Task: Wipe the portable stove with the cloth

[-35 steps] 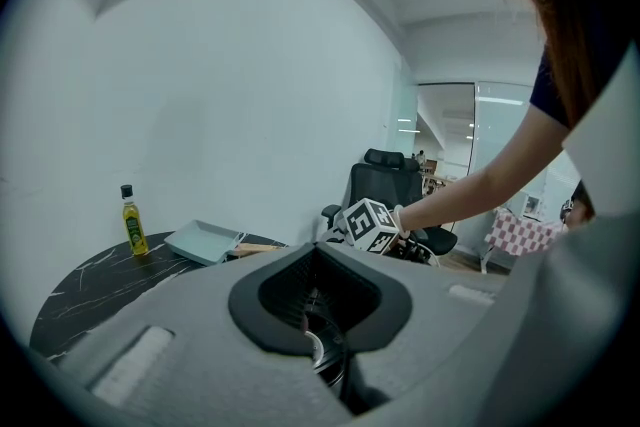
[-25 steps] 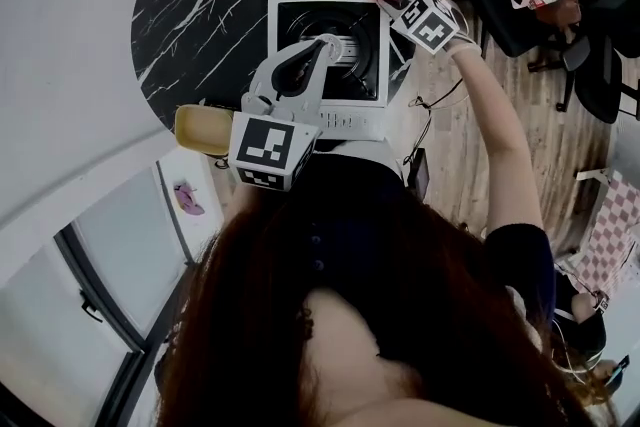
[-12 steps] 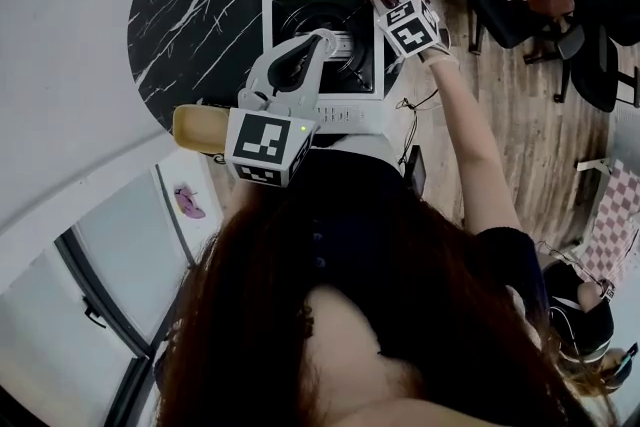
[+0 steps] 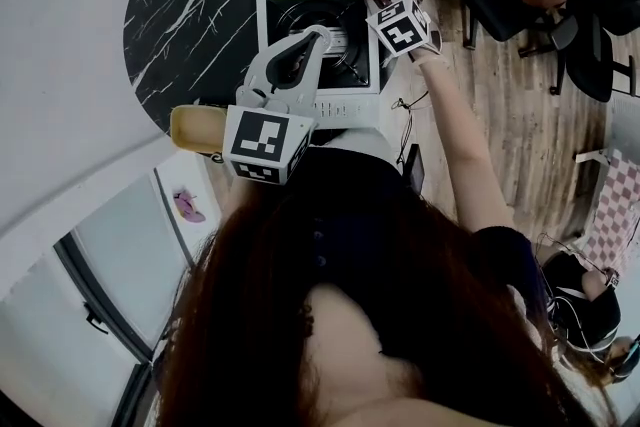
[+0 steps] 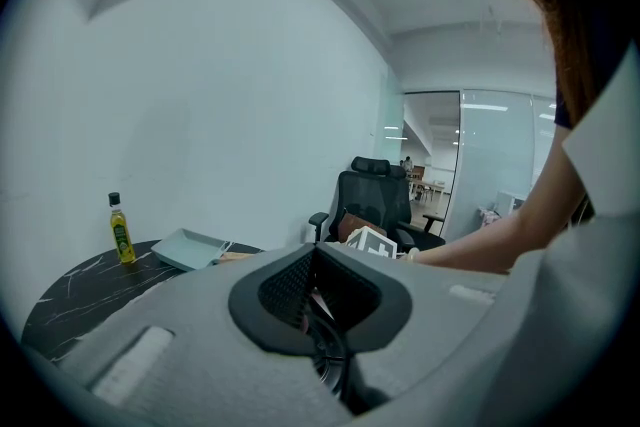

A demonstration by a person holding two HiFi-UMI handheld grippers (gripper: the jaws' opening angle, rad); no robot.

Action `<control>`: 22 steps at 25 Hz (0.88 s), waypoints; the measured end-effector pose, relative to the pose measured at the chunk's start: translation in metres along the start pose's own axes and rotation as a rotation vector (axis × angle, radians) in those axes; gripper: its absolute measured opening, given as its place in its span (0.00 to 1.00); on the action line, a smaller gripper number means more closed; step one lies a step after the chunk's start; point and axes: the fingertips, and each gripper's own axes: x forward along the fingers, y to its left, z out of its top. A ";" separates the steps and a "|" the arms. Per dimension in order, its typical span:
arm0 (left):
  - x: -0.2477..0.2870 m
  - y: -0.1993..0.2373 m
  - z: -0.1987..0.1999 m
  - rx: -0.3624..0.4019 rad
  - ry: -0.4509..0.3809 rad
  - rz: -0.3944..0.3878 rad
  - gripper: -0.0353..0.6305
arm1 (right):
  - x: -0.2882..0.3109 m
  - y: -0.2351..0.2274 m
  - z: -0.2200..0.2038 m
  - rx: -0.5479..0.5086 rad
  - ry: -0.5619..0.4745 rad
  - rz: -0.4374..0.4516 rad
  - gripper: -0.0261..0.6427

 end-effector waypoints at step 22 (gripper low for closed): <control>-0.023 -0.020 -0.009 0.004 -0.011 -0.055 0.07 | -0.017 0.022 -0.016 0.073 0.025 -0.048 0.12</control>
